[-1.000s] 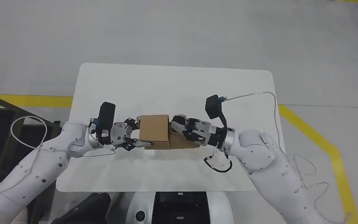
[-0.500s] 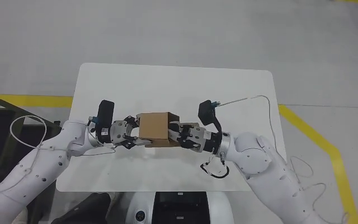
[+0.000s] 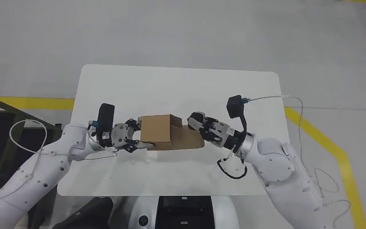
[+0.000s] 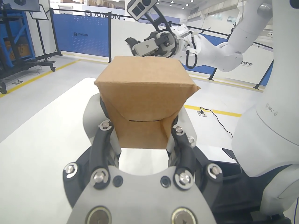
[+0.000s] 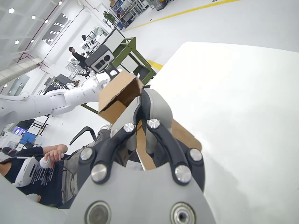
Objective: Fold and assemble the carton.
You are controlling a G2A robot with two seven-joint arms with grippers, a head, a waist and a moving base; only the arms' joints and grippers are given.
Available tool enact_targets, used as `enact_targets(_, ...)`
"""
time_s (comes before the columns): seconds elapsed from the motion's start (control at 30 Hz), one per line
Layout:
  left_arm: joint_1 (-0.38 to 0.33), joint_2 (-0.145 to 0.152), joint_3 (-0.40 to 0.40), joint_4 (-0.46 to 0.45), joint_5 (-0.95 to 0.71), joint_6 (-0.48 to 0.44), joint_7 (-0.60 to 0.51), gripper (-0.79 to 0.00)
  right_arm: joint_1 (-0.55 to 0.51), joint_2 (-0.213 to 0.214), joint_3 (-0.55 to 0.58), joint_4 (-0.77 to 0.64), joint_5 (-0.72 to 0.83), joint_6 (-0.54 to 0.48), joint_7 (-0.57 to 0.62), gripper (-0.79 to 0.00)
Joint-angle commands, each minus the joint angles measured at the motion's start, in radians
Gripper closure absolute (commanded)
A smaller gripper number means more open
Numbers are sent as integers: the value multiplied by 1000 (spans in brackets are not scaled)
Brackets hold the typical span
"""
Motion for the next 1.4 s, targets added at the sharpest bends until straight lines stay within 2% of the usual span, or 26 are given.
enact_targets(0.0,4,0,-2,-6,7,0,3,-323,23,-3,-14,23,-2,5,-4,0)
enact_targets(0.43,12,0,-9,-9,12,0,2,-329,84,-19,-136,51,35,-22,63,0)
enact_targets(0.83,15,1,-12,-18,14,0,6,-329,124,-32,-186,72,36,-8,48,0)
enact_targets(1.03,16,-1,-28,2,21,0,10,-329,48,-14,-107,-1,70,9,57,0)
enact_targets(1.13,19,-4,-38,13,29,0,14,-329,-13,0,-40,-36,117,57,87,0)
enact_targets(1.23,23,-7,-47,19,33,0,19,-326,-61,12,27,-43,233,108,143,0)
enact_targets(1.3,26,-9,-55,18,36,0,26,-323,-84,18,77,-32,349,100,171,0)
enact_targets(1.37,31,-11,-63,16,42,0,33,-317,-118,25,135,-16,390,110,169,0)
